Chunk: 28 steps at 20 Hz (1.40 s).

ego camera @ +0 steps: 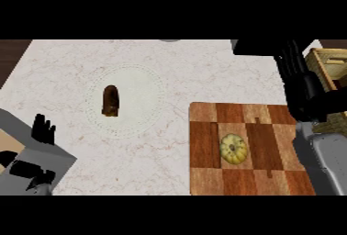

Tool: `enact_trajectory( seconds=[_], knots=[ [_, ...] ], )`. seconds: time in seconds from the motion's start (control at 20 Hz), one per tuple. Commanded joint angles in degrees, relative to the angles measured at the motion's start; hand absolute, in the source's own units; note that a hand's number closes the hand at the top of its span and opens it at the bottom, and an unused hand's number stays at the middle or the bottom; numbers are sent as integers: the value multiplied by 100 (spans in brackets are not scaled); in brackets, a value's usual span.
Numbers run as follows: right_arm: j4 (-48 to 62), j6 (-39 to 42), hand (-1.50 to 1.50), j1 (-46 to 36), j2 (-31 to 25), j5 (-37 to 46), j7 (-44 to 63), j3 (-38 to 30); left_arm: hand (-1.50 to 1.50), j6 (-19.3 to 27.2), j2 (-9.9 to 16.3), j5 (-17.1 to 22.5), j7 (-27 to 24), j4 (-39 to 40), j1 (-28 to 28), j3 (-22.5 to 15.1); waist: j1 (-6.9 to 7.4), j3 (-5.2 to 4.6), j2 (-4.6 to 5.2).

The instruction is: Pick the squash from the cutting board and place it in the basket

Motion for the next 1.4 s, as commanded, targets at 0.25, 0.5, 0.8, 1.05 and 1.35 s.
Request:
enact_trajectory(
  seconds=[0.25, 0.5, 0.8, 1.05, 1.35],
  knots=[
    [508, 934, 150, -643, 347, 1403, 985, 2577, 0, -1297, 1201, -1104, 41, -686, -1286, -785, 253, 137, -30],
    [872, -957, -150, -71, 1877, 1932, 568, 3611, 0, -1820, 1187, -1064, 309, -873, -1290, -932, 205, 149, -83],
    [1690, -2066, -150, -1410, 1820, 3988, 2155, 4401, 0, -1874, 1168, -1154, 610, -734, -1547, -771, 35, 108, -170],
    [2398, -902, -150, -2564, 1468, 4933, 4076, 4719, 0, -1989, 1215, -1188, 696, -748, -1474, -680, -7, 77, -264],
    [2630, 2201, -150, -3686, 1595, 4384, 5301, 5053, 0, -2074, 1118, -1250, 751, -719, -1595, -678, 19, 84, -206]
  ],
)
